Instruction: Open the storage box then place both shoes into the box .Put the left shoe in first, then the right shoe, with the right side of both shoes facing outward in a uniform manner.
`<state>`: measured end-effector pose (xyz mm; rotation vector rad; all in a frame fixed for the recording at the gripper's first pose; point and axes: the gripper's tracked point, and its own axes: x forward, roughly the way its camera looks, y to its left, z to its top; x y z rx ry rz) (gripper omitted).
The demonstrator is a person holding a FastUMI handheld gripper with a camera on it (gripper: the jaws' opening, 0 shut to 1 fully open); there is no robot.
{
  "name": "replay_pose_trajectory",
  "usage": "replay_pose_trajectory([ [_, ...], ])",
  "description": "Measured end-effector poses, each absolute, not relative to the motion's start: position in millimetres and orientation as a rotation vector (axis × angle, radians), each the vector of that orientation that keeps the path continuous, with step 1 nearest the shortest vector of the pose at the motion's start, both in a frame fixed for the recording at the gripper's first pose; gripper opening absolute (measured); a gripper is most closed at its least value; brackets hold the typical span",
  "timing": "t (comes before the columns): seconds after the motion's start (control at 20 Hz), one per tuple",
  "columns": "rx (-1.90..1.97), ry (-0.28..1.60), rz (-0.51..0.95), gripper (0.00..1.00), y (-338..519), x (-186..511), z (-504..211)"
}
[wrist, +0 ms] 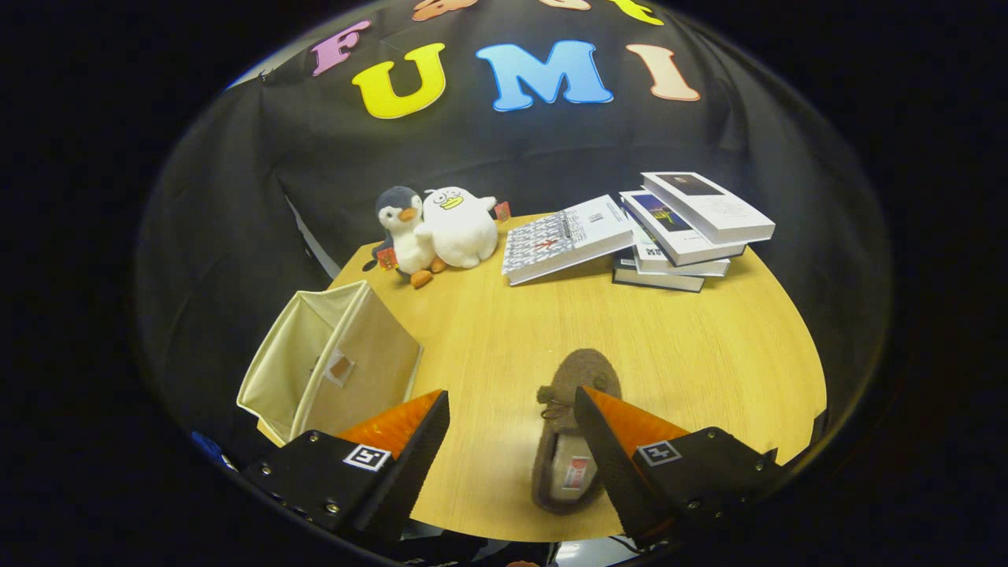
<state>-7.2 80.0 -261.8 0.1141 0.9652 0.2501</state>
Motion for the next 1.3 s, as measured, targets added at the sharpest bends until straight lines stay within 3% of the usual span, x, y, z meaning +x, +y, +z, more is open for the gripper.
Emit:
replay_pose_trajectory([
  [1.05, 0.043, 1.216, 0.247, 0.96, 4, -31, -386],
  [1.25, 0.093, 1.248, 0.243, 0.69, 8, -32, -395],
  [1.3, 0.122, 1.26, 0.241, 0.51, 12, -34, -395],
])
